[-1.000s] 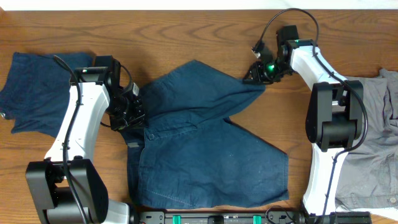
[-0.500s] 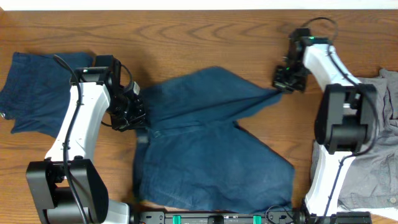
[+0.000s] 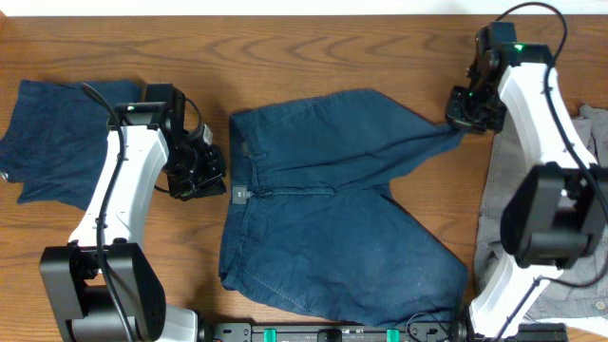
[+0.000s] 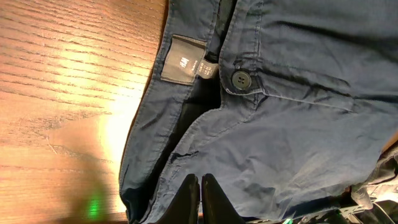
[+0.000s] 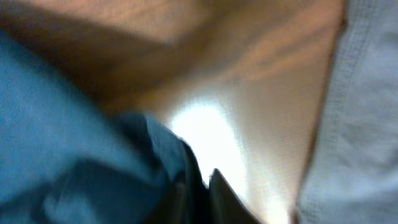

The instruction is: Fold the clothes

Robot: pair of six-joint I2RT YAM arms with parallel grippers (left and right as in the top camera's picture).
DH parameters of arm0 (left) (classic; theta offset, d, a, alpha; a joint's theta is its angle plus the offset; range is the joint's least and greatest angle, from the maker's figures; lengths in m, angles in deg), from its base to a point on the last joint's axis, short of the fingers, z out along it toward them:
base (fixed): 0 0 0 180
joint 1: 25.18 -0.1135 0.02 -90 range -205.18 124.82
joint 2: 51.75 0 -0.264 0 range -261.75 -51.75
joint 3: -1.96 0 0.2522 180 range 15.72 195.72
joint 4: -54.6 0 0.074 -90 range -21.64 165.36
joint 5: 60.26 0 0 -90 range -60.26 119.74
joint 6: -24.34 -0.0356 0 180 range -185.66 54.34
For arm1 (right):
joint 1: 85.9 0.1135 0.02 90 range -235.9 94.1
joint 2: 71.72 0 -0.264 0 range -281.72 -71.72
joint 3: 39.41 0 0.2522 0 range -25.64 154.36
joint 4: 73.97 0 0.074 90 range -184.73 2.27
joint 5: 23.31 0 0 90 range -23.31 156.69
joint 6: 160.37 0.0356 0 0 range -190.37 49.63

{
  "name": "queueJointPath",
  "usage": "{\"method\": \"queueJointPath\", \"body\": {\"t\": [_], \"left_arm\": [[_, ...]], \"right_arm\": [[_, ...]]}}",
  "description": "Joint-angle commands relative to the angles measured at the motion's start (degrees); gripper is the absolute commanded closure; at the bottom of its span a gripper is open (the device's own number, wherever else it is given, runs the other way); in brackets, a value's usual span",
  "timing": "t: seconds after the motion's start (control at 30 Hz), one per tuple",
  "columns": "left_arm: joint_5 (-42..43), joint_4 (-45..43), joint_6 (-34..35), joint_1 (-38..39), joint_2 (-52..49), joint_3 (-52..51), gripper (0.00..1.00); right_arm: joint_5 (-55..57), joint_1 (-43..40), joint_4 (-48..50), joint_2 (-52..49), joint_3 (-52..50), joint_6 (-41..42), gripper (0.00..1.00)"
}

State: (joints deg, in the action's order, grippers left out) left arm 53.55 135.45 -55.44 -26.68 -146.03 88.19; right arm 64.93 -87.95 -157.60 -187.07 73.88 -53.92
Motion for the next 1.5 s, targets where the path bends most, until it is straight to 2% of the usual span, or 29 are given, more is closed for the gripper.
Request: {"method": "queueJointPath", "body": {"t": [0.0, 0.1, 0.2, 0.27, 0.33, 0.4, 0.5, 0.73, 0.93, 1.0, 1.03, 1.1, 1.13, 1.2, 1.37, 1.47], "left_arm": [[-0.55, -0.09, -0.96, -0.2, -0.13, -0.35, 0.94], [-0.52, -0.39, -0.96, -0.2, -0.13, -0.35, 0.94], [-0.55, -0.57, -0.96, -0.2, -0.13, -0.35, 0.94], [-0.55, -0.72, -0.96, -0.2, -0.13, -0.35, 0.94], [-0.52, -0.76, -0.96, -0.2, -0.13, -0.35, 0.94], [-0.52, -0.76, -0.96, -0.2, -0.13, -0.35, 0.94], [-0.52, -0.79, -0.46, -0.2, -0.13, -0.35, 0.94], [-0.52, -1.33, -0.04, -0.2, -0.13, -0.35, 0.94], [-0.52, -1.64, -0.04, -0.2, -0.13, -0.35, 0.94], [-0.52, -1.64, -0.04, -0.2, -0.13, -0.35, 0.94], [-0.52, -1.64, -0.04, -0.2, -0.13, -0.35, 0.94], [-0.52, -1.64, -0.07, -0.2, -0.13, -0.35, 0.94], [-0.52, -1.64, -0.07, -0.2, -0.13, -0.35, 0.94], [-0.52, -1.68, -0.07, -0.2, -0.13, -0.35, 0.94], [-0.52, -2.03, -0.07, -0.2, -0.13, -0.35, 0.94], [-0.52, -2.03, -0.07, -0.2, -0.13, -0.35, 0.94]], "right_arm": [[2.95, 0.61, -4.81, 2.67, 0.26, -5.84, 0.8], [7.06, 0.44, -9.11, 2.56, 0.11, -5.79, 0.81], [12.85, -0.22, -7.52, 2.56, 0.11, -1.42, 0.78], [14.58, -0.79, -2.29, 2.51, 0.11, 0.9, 0.59], [7.52, -1.33, 5.29, 2.34, 0.11, -3.43, 0.55], [-7.72, -1.33, 11.8, 1.73, 0.11, -14.16, 0.51], [-19.74, -0.5, 15.5, 0.02, 0.11, -21.09, 0.42], [-20.31, 4.68, 18.16, -7.56, 0.11, -25.64, 0.41], [-13.44, 8.92, 22.88, -13.44, 0.11, -25.07, 0.42], [-12.41, 9.64, 23.89, -14.69, 0.11, -25.05, 0.44], [-11.69, 9.94, 24.26, -15.13, 0.11, -25.03, 0.5], [-11.54, 10.32, 24.41, -15.47, 0.11, -25.05, 0.66], [-11.54, 10.47, 24.22, -15.45, 0.11, -25.05, 0.81], [-11.52, 10.73, 23.41, -14.8, 0.15, -24.7, 0.99], [-8.83, 11.54, 22.34, -8.98, 0.17, -18.25, 0.99], [-8.74, 12.85, 22.25, -4.09, 0.17, -17.05, 0.99]]}}
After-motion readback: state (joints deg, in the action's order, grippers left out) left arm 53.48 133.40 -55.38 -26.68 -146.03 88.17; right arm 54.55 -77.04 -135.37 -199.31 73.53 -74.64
